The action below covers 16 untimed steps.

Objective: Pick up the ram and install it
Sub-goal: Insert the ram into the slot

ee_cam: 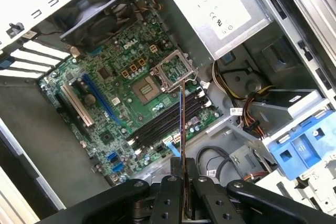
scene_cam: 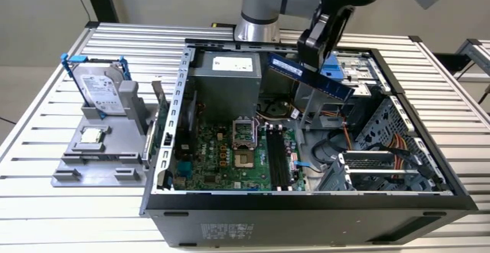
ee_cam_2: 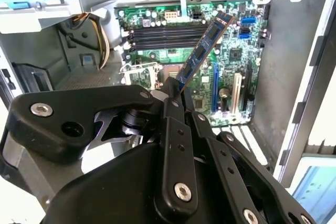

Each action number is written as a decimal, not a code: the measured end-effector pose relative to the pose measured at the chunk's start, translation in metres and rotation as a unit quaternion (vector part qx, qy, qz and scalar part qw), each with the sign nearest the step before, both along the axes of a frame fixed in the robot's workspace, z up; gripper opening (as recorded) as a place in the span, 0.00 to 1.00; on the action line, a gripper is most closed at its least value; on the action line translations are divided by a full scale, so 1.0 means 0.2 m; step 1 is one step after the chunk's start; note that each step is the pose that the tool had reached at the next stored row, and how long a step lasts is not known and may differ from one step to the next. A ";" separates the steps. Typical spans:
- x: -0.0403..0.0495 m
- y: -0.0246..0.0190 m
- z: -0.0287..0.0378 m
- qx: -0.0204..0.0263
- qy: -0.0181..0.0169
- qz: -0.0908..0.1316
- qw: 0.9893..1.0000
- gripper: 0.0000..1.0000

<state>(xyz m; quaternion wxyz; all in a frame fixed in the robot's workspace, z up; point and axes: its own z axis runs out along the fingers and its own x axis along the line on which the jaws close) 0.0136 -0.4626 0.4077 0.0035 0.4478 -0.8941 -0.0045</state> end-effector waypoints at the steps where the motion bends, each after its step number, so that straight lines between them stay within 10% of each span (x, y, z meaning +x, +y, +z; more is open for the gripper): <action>1: 0.000 0.000 0.000 0.000 0.000 -0.004 1.000 0.00; 16: 0.000 0.000 0.000 0.000 0.000 -0.061 0.998 0.00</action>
